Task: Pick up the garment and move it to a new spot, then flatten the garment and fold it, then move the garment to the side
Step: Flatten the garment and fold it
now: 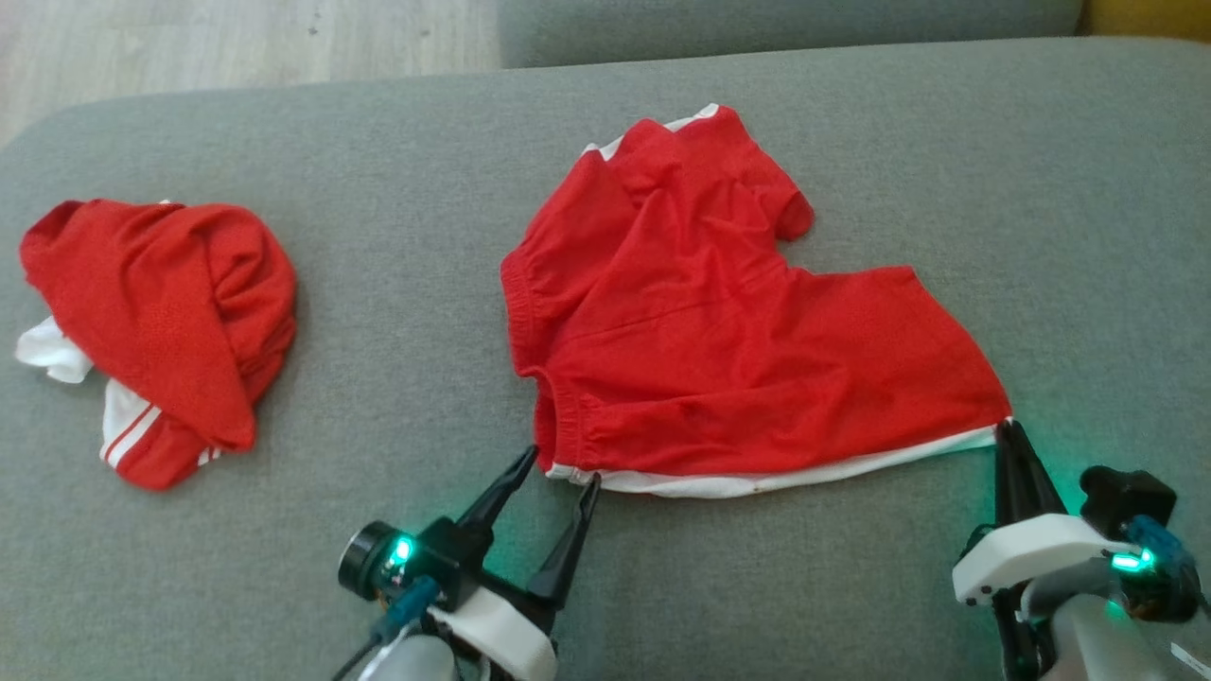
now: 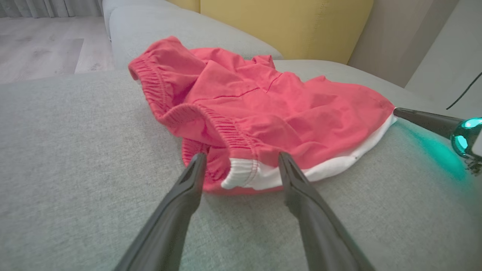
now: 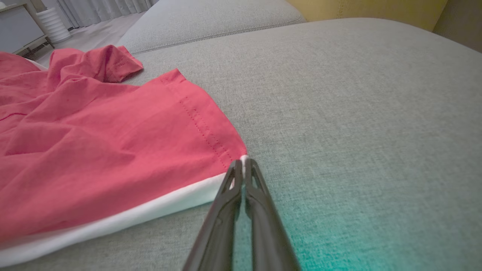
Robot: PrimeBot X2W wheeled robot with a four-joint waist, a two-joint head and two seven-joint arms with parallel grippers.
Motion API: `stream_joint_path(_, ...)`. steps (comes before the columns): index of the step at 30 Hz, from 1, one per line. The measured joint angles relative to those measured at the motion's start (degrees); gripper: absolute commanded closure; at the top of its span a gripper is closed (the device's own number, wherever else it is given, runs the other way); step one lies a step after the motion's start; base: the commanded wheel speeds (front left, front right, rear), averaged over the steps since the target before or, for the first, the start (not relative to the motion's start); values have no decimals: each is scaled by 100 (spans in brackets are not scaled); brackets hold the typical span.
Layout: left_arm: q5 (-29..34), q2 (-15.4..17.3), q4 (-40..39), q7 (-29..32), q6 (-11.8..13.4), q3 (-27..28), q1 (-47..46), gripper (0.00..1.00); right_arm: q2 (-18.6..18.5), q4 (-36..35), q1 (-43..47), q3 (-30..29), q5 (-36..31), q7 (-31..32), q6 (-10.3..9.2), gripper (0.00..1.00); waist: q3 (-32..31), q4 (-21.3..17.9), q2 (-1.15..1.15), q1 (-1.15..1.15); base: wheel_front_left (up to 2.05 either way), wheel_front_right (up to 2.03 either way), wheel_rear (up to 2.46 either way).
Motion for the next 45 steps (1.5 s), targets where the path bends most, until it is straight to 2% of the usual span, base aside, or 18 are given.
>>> stream_joint_path(6,-92,0,275,0,-1,-121,-208,0,0,-22,-20,96,0,0,0,100,48,-85,0,0,0,0,0)
stream_joint_path(7,-91,-1,344,0,0,-130,-221,2,-1,-24,-27,118,0,0,0,100,48,-92,0,0,0,0,0)
stream_joint_path(8,-91,1,399,0,0,-134,-235,23,-1,-26,-40,133,1,0,0,100,48,-96,0,0,0,0,0)
stream_joint_path(9,-94,1,439,0,0,-142,-244,55,-1,-36,-50,148,1,0,0,100,47,-98,0,0,0,0,0)
stream_joint_path(10,-134,1,463,0,0,-162,-244,100,-1,-54,-52,158,9,-1,0,100,46,-98,0,0,0,0,0)
stream_joint_path(15,-288,13,413,0,0,-188,-244,100,-1,-149,-51,257,19,-1,0,100,28,-92,0,0,0,0,0)
stream_joint_path(19,-285,100,76,0,1,-9,-217,100,-1,-471,-33,452,119,-3,0,100,3,-74,0,0,0,0,0)
stream_joint_path(22,-269,152,-363,0,60,270,-93,100,-2,-969,63,600,189,-26,0,100,-29,-75,0,0,0,0,0)
stream_joint_path(26,-171,180,-960,0,254,672,135,100,-1,-1975,378,755,248,-36,0,100,-79,-91,0,0,0,0,0)
stream_joint_path(30,5,187,-1391,0,303,842,235,100,-1,-2833,698,799,279,-44,0,100,-98,-107,0,-1,0,0,0)
stream_joint_path(35,52,178,-1644,0,296,1000,113,100,-2,-3323,709,775,389,-44,0,100,42,-121,0,0,0,0,0)
stream_joint_path(37,90,214,-1631,36,249,1010,-205,100,0,-3329,497,784,312,-41,0,100,152,-123,0,-1,0,0,0)
stream_joint_path(40,289,391,-1590,314,180,1011,-1268,100,-3,-3329,-314,732,78,242,0,100,392,-121,0,0,0,0,0)
stream_joint_path(45,175,731,-1140,942,43,1058,-3869,100,-49,-3003,-2743,836,-149,983,0,100,950,-167,0,2,0,0,0)
